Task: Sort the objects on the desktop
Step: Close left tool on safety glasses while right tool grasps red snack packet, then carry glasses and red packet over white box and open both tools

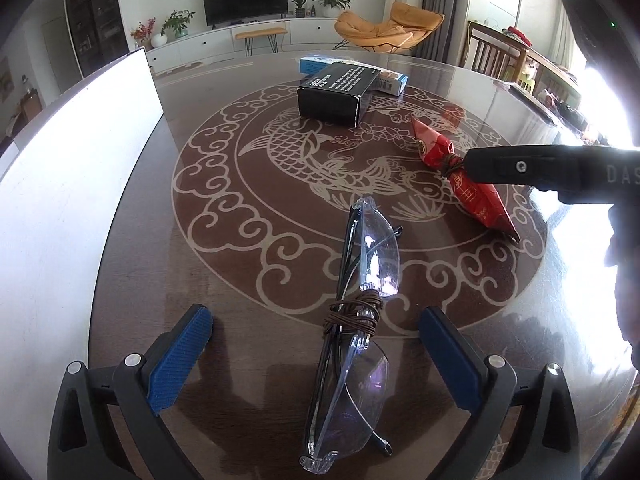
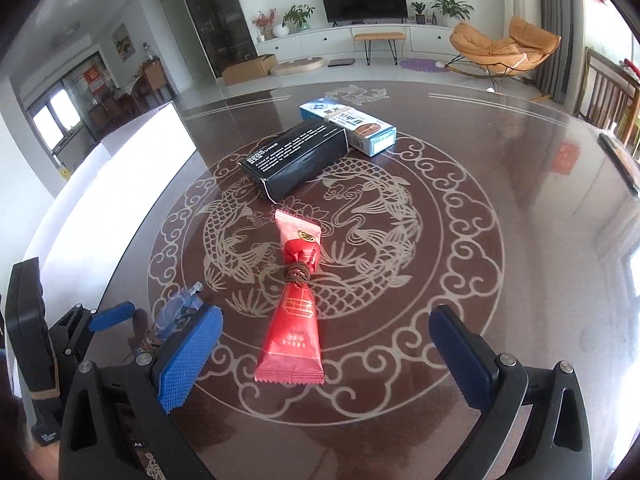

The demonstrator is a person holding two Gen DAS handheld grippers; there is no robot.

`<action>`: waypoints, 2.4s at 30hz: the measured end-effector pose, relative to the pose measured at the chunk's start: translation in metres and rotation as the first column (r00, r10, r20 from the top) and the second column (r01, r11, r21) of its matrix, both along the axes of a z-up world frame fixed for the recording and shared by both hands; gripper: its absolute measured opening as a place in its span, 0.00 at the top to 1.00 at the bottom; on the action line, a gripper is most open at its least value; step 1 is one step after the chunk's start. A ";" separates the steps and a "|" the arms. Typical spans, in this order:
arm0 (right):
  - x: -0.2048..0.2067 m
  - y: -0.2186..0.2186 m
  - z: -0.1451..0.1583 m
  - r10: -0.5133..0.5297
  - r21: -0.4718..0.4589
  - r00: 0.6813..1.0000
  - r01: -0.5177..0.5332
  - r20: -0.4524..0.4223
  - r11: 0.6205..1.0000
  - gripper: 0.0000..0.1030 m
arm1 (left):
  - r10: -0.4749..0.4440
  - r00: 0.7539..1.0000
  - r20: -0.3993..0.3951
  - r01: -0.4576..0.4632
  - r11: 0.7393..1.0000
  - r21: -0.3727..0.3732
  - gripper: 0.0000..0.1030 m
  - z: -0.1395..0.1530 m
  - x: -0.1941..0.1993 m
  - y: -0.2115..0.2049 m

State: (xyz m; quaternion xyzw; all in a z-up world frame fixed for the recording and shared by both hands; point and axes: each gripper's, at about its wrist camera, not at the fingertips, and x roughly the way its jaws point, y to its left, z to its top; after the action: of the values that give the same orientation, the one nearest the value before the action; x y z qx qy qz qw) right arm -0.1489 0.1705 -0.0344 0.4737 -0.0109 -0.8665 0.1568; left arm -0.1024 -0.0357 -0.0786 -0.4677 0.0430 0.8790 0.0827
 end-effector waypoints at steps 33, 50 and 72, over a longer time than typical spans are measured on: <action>0.045 -0.016 -0.023 0.184 0.285 0.966 -0.232 0.183 0.930 0.77 | -0.129 0.989 0.068 0.127 0.992 0.027 0.80 0.017 0.000 0.016; 0.058 -0.091 0.102 0.297 0.201 0.955 -0.292 0.002 0.935 0.77 | 0.123 0.962 -0.243 -0.036 0.941 0.336 0.87 0.171 0.090 -0.132; 0.138 -0.382 0.062 0.664 0.039 0.748 -0.663 -0.014 0.748 0.27 | 0.509 0.853 0.114 -0.520 0.848 0.100 0.25 0.070 0.087 -0.349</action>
State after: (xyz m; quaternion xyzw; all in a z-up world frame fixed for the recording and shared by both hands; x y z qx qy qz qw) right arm -0.0114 -0.2119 0.0281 0.4376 0.1738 -0.7607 0.4468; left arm -0.0154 -0.3842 -0.0087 -0.4919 -0.1435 0.8497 -0.1243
